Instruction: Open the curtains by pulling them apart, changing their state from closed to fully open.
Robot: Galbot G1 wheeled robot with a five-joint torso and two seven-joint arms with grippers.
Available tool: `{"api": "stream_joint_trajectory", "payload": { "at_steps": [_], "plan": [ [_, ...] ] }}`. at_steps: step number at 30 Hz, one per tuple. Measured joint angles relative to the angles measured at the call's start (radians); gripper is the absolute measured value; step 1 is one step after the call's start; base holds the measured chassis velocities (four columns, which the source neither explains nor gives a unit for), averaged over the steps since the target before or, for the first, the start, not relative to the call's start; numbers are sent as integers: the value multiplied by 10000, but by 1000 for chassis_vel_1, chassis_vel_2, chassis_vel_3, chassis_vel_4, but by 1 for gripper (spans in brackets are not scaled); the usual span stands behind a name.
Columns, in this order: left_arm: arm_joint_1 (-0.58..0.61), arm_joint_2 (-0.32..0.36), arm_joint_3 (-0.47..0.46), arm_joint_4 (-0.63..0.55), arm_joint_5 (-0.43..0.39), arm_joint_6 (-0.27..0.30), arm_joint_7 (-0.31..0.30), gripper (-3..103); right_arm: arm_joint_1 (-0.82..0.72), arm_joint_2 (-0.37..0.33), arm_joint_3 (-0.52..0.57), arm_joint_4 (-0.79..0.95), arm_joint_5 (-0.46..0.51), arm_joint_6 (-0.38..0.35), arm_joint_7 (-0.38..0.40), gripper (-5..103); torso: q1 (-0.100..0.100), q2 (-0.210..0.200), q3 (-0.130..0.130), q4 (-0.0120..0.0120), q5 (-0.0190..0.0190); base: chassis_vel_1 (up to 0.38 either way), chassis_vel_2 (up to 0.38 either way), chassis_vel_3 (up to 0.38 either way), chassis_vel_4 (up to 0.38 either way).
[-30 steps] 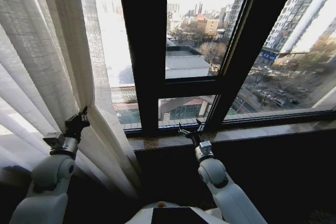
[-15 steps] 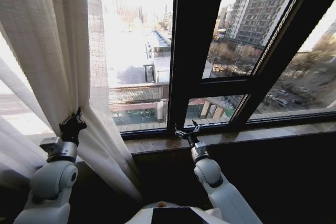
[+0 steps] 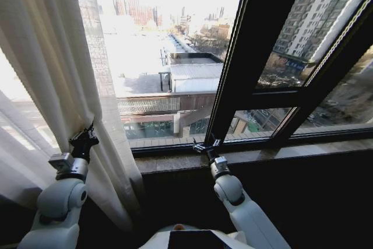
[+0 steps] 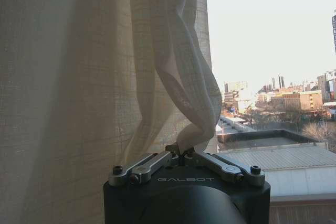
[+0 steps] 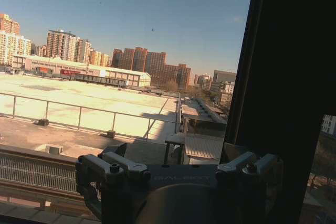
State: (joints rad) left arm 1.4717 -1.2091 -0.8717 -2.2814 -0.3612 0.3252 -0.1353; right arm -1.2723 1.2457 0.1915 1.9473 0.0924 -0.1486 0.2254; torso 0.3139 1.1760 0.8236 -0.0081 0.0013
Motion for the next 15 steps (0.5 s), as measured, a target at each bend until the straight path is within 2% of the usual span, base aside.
{"api": "stream_joint_trajectory", "payload": {
  "at_steps": [8, 15],
  "plan": [
    [158, -325, -96, -223, -8, 22, -121, 0, 78, -150, -110, 67, -120, 0, -9, 100, 0, 0, 0, 6, -16, -17, -15, 22, 23],
    [228, -312, -251, -325, -17, 56, -302, 0, 78, -188, -246, 78, -209, 107, -35, 100, 0, 1, 0, 5, -10, 0, 0, 0, 0]
  ]
}}
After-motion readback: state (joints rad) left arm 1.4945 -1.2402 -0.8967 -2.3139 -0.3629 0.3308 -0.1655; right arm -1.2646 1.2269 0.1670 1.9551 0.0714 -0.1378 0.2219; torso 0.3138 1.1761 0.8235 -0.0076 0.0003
